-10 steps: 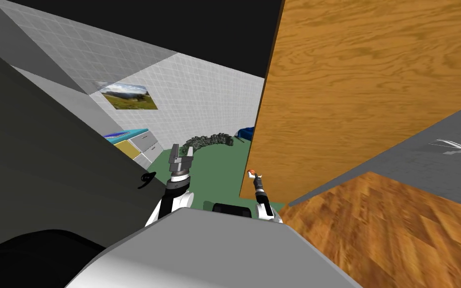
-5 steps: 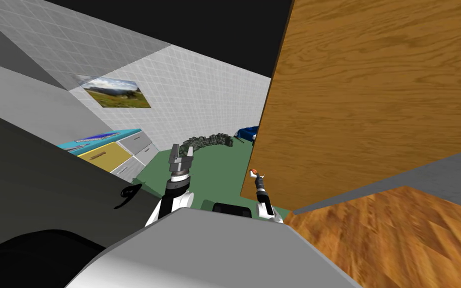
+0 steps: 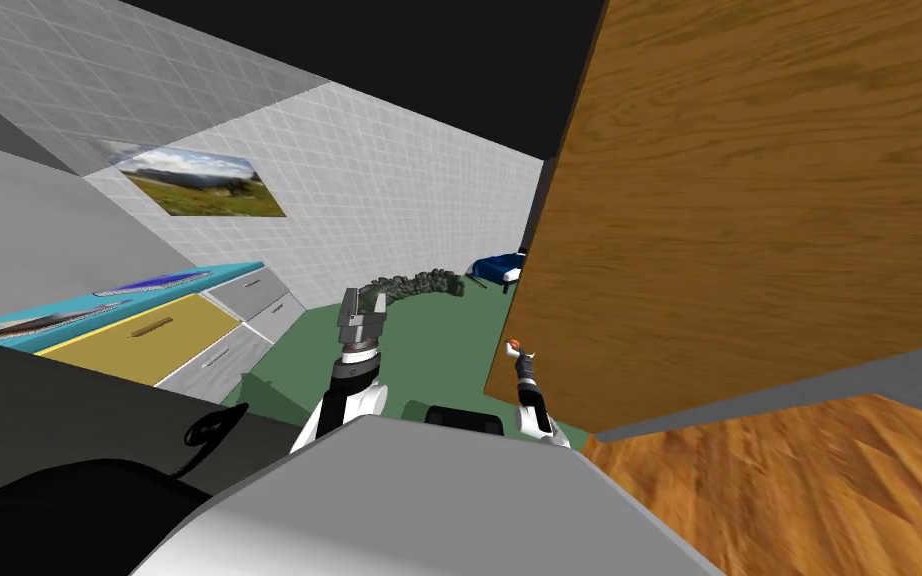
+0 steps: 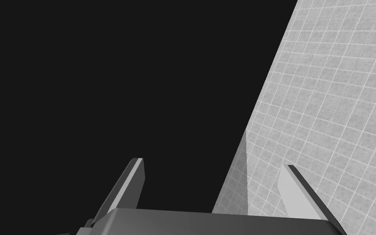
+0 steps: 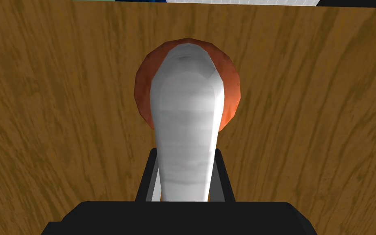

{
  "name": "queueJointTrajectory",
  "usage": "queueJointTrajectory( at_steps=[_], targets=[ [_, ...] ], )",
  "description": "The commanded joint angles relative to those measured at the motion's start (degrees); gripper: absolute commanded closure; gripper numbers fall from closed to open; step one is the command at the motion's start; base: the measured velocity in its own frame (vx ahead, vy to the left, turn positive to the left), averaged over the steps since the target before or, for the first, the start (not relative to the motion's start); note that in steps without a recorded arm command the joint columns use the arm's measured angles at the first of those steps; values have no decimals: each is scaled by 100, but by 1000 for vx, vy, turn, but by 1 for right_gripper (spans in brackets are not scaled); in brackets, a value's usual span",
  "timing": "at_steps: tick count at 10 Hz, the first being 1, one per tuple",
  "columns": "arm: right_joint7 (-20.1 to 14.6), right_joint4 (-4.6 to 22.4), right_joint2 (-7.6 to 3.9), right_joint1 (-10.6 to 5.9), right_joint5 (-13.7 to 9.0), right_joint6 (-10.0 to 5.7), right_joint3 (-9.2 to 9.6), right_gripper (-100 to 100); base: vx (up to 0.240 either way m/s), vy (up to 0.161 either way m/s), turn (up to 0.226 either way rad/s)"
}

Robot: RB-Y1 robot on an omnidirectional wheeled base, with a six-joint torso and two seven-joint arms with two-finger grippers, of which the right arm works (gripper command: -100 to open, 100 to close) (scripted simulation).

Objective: Push the door open

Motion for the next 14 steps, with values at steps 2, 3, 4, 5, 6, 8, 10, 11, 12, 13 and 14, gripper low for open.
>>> queueJointTrajectory(
  at_steps=[2, 3, 4, 5, 6, 8, 10, 11, 12, 13, 14],
  targets=[
    [71, -72, -78, 4, -115, 4, -278, 100, 199, 117, -88],
    [96, -55, -78, -2, -150, -1, -358, 100, 204, 96, -86],
    [121, -38, -78, -9, -184, -6, -438, 100, 183, 73, -63],
    [145, -22, -78, -16, -216, -11, -513, 100, 162, 77, -55],
    [168, -7, -77, -22, -247, -16, -586, 100, 208, 77, -94],
    [218, 27, -74, -36, -315, -26, -746, 100, 227, 99, -79],
    [257, 53, -70, -47, -369, -34, -871, 100, 226, 80, -75],
    [272, 63, -68, -51, -389, -37, -919, 100, 239, 36, -57],
    [281, 69, -66, -53, -401, -39, -947, 100, 200, 49, -32],
    [282, 69, -59, -16, -393, -35, -929, 100, 86, 17, -27],
    [318, 67, -86, -20, -462, -55, -1044, 100, 146, 12, -51]
  ],
)
